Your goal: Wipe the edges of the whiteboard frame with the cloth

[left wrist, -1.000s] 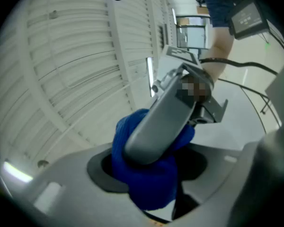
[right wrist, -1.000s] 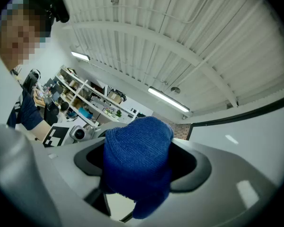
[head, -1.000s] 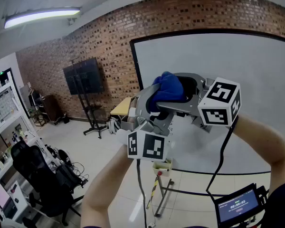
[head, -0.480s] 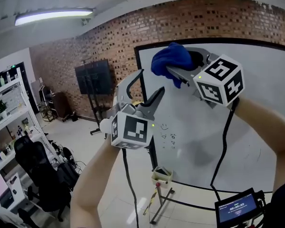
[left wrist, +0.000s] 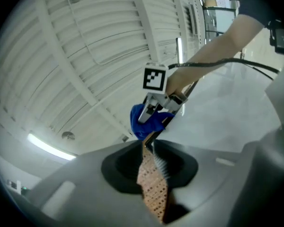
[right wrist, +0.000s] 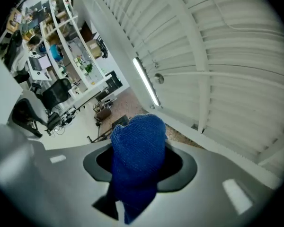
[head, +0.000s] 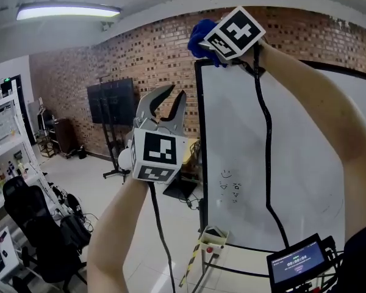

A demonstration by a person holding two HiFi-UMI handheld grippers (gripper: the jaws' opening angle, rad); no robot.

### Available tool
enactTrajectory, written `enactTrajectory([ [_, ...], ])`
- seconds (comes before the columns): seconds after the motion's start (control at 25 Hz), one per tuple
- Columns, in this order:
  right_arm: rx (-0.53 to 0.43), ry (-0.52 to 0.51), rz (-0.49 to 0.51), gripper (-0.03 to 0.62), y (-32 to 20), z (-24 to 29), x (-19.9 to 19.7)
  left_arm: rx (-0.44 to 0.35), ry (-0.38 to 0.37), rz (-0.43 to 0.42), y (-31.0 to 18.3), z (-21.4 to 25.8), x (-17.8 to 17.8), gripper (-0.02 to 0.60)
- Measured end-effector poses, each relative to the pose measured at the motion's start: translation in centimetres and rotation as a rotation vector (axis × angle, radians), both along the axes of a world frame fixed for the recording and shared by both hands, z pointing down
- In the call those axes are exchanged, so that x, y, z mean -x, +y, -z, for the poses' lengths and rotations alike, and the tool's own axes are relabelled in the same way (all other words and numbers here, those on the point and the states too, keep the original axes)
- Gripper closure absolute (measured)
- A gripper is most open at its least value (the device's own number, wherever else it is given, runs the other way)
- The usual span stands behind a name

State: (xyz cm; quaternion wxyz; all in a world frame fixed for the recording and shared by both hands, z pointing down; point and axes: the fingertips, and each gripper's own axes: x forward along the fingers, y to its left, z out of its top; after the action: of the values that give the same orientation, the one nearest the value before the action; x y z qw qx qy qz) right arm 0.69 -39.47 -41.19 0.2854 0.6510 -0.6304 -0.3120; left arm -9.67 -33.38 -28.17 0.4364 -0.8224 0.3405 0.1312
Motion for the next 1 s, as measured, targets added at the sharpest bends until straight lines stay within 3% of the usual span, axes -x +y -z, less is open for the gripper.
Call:
enactTrajectory([
  [0.08, 0.040, -0.009, -0.080, 0.394, -1.4, 0.3, -0.5, -0.023, 0.046, -0.039, 0.6, 0.2, 0.8, 0.576],
  [0.28, 0.148, -0.021, -0.254, 0.395, -2.4, -0.6, -4.5, -0.046, 0.063, -0.138, 0.7, -0.4, -0.8, 0.578],
  [0.48, 0.178, -0.064, -0.274, 0.396, -2.0, -1.6, -7.0, -0.051, 0.037, -0.220, -1.4, -2.1, -4.4, 0.578],
  [0.68, 0.159, -0.143, -0.274, 0.396, 2.3, -1.4, -9.7, -0.051, 0.041, -0.301, 1.1, -0.7, -8.3, 0.578],
  [1.0, 0.147, -0.156, -0.323, 0.398, 4.6, -2.2, -12.3, -0.064, 0.017, -0.339, 2.8, -1.0, -11.8, 0.578],
])
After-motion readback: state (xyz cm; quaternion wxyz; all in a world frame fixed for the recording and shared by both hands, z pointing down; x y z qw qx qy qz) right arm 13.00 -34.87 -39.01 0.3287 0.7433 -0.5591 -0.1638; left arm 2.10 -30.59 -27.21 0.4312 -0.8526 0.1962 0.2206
